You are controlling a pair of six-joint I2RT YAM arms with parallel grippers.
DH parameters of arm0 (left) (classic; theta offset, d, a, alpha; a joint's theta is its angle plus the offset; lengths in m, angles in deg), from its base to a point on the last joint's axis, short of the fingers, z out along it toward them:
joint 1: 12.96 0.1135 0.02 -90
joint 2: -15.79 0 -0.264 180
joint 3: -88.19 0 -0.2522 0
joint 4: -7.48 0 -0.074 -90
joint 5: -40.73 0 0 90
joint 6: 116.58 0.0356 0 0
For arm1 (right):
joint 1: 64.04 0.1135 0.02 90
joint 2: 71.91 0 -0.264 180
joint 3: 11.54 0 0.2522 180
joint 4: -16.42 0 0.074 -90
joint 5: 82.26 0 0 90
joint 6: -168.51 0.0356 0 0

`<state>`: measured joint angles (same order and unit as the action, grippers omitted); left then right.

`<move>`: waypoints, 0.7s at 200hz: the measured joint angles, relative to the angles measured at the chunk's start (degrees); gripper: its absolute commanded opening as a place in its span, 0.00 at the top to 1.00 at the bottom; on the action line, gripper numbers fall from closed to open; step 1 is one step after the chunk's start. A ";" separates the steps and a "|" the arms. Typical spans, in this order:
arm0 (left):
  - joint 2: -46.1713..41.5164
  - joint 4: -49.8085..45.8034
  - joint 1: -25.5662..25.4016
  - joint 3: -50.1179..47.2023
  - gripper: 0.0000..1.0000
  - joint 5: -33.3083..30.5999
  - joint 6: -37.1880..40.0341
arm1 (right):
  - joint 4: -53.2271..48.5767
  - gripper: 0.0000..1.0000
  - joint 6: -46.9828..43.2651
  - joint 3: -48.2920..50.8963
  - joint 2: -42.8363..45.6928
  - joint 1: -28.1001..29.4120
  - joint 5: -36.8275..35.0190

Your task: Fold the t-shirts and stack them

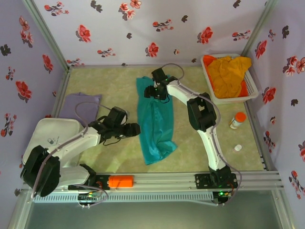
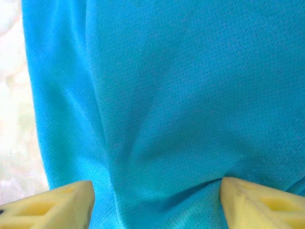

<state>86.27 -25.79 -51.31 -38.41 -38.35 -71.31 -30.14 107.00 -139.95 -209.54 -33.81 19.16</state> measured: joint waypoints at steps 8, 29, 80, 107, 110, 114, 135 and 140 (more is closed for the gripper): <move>0.00 0.48 -0.39 -0.68 0.31 -0.02 -0.50 | -0.66 0.29 0.00 -1.62 -1.01 -0.46 -0.02; 0.09 0.98 -0.96 -1.73 0.31 -0.04 -1.55 | -1.90 0.29 -0.02 -5.84 -3.43 -1.90 -0.24; 0.74 1.51 -2.01 -2.23 0.31 -0.39 -1.95 | -5.38 0.27 -2.12 -17.31 -9.79 -5.16 -2.49; 0.90 1.99 -2.27 -3.52 0.32 -0.37 -2.54 | -6.21 0.25 -3.26 -20.06 -11.08 -6.01 -2.40; 0.92 1.99 -2.27 -3.69 0.32 -0.39 -2.60 | -6.23 0.25 -3.37 -20.11 -11.08 -6.01 -2.38; 1.03 2.08 -2.25 -4.00 0.33 -0.37 -2.71 | -6.32 0.25 -3.48 -20.17 -11.06 -6.08 -2.32; 2.14 2.34 -2.27 -5.07 0.35 -0.33 -2.99 | -6.25 0.22 -3.98 -19.96 -10.67 -6.32 -1.29; 2.51 2.36 -2.27 -5.18 0.36 -0.28 -3.02 | -6.08 0.22 -4.11 -19.37 -10.32 -6.29 -1.07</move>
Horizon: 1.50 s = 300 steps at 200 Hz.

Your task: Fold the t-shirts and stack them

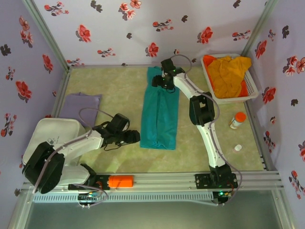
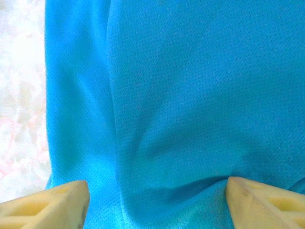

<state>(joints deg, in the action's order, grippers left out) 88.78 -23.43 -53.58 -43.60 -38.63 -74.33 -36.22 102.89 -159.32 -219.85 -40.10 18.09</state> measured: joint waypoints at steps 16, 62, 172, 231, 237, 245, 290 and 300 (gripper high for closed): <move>1.07 0.15 0.02 -0.02 0.37 0.57 0.02 | 0.48 0.21 -0.39 3.85 2.91 0.09 0.37; 4.90 0.87 0.00 1.88 0.44 3.48 0.04 | 3.52 0.22 0.09 22.36 21.55 0.59 -0.31; 11.52 3.21 -0.63 5.55 0.51 8.13 0.04 | 10.73 0.35 12.72 81.33 64.50 1.33 0.90; 13.25 3.58 -3.72 6.71 0.56 8.55 -0.66 | 13.38 0.40 21.81 97.63 76.11 9.29 1.62; 13.33 3.65 -3.98 6.71 0.57 8.57 -0.98 | 13.94 0.41 22.86 98.82 76.48 10.05 1.73; 13.49 3.78 -4.20 6.71 0.57 8.55 -1.36 | 14.84 0.41 24.37 100.32 76.85 11.15 1.75; 14.36 5.22 -4.39 6.32 0.61 8.55 -2.51 | 18.97 0.43 29.38 102.62 76.72 14.23 1.92; 14.49 5.44 -4.39 6.23 0.62 8.52 -2.71 | 20.15 0.45 30.16 102.75 76.24 14.75 1.97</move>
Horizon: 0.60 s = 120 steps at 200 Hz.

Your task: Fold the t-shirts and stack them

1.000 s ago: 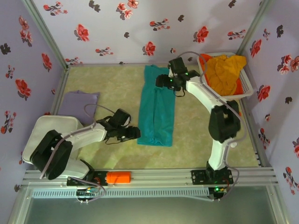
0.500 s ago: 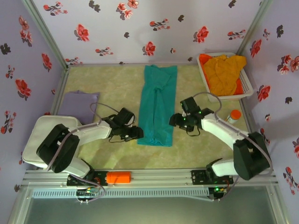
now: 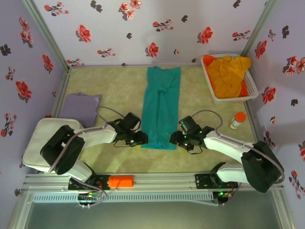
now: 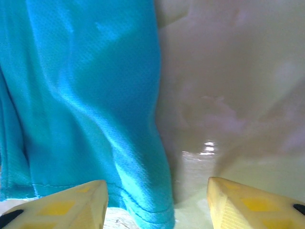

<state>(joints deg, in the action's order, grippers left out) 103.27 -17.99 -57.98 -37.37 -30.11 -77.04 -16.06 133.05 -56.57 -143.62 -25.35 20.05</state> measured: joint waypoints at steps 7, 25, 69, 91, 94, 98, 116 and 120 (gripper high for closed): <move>0.11 0.17 0.00 -0.02 0.63 0.00 -0.07 | 0.83 0.46 0.37 0.09 -0.44 0.39 0.04; 0.44 0.46 0.00 -0.07 0.65 -0.02 -0.24 | 2.51 0.49 1.60 0.31 -1.55 1.38 0.22; 0.61 0.85 0.00 -0.44 0.71 -0.02 -0.31 | 4.61 0.57 2.99 0.33 -3.43 2.62 0.42; 0.61 1.01 0.00 -0.63 0.77 -0.04 -0.48 | 4.76 0.61 3.15 0.37 -3.41 2.99 0.35; 0.61 0.98 0.00 -0.66 0.77 -0.04 -0.44 | 4.76 0.62 3.19 0.37 -3.41 3.08 0.35; 0.61 0.98 0.00 -0.68 0.79 -0.04 -0.50 | 4.76 0.63 3.15 0.37 -3.37 3.19 0.33; 0.61 0.98 0.00 -0.74 0.84 -0.04 -0.70 | 4.79 0.67 3.39 0.74 -2.86 3.58 -0.02; 0.61 0.98 0.00 -0.74 0.85 -0.07 -0.66 | 4.79 0.68 3.48 0.98 -2.62 3.63 -0.09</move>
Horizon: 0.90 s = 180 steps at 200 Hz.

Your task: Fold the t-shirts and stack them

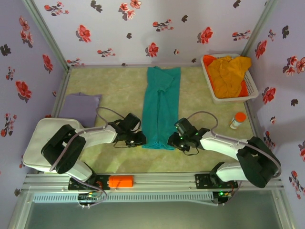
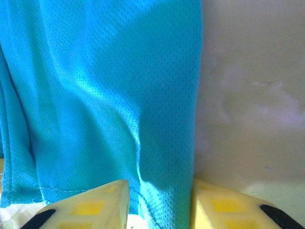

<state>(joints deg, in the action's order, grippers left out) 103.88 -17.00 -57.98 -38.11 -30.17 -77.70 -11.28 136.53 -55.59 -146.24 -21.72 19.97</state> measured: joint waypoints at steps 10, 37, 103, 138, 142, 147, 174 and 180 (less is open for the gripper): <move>0.00 -0.02 0.00 -0.04 0.88 0.00 -0.09 | -0.13 0.71 0.17 0.57 0.74 0.07 -0.17; -0.02 -0.39 -0.31 -0.09 0.96 -0.22 -0.55 | -1.44 0.78 0.52 1.75 3.32 0.11 -0.85; -1.38 -0.81 -3.65 -1.14 1.00 -1.90 -2.32 | -2.69 1.00 1.73 4.57 8.55 0.39 -1.77; -4.15 -0.79 -6.14 -3.17 1.00 -2.51 -5.55 | -5.42 1.00 2.05 5.49 11.89 1.03 -1.81; -4.59 -1.14 -6.51 -3.19 1.00 -2.67 -5.79 | -6.12 1.00 2.05 5.51 12.57 1.11 -1.79; -5.29 -1.53 -6.91 -3.21 1.00 -2.91 -6.05 | -7.02 1.00 2.03 5.51 13.55 1.14 -1.92; -10.14 -5.86 -8.09 -1.90 1.00 -4.24 -6.69 | -12.35 1.00 2.08 4.81 18.71 1.18 -3.06; -10.86 -7.17 -8.07 -0.90 1.00 -4.57 -6.64 | -13.18 1.00 2.27 4.24 19.47 1.18 -3.30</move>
<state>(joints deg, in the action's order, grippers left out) 93.02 -24.17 -66.04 -39.01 -34.74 -84.34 -24.46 138.80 -51.34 -126.76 -20.54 16.67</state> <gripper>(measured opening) 0.046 0.044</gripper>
